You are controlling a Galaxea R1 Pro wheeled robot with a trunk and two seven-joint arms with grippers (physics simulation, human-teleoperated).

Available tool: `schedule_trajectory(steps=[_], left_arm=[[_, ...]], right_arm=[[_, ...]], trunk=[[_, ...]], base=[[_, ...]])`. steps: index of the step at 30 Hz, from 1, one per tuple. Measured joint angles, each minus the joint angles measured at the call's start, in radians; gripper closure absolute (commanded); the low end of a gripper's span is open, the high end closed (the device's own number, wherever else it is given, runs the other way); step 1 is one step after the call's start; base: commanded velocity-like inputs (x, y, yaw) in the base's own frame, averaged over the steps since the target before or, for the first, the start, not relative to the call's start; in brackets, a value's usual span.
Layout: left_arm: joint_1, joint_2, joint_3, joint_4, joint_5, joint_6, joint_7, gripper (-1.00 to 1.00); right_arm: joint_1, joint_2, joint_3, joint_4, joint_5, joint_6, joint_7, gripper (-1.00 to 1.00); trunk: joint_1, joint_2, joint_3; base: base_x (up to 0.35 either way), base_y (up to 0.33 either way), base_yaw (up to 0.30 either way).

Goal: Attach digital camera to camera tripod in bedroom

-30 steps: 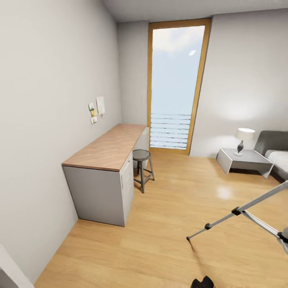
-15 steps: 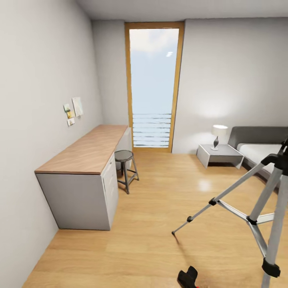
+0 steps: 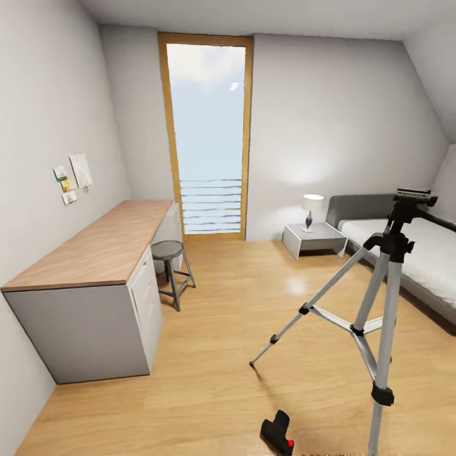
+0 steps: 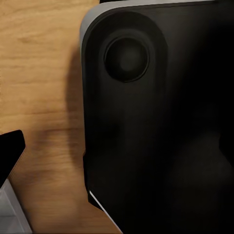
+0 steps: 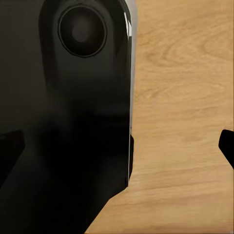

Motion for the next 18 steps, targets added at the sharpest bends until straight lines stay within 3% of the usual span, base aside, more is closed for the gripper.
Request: schedule_trajectory(steps=[18], left_arm=[[0.000,0.000,0.000,0.000,0.000,0.000,0.000,-1.00]], right_arm=[[0.000,0.000,0.000,0.000,0.000,0.000,0.000,-1.00]], trunk=[[0.000,0.000,0.000]], base=[[0.000,0.000,-0.300]])
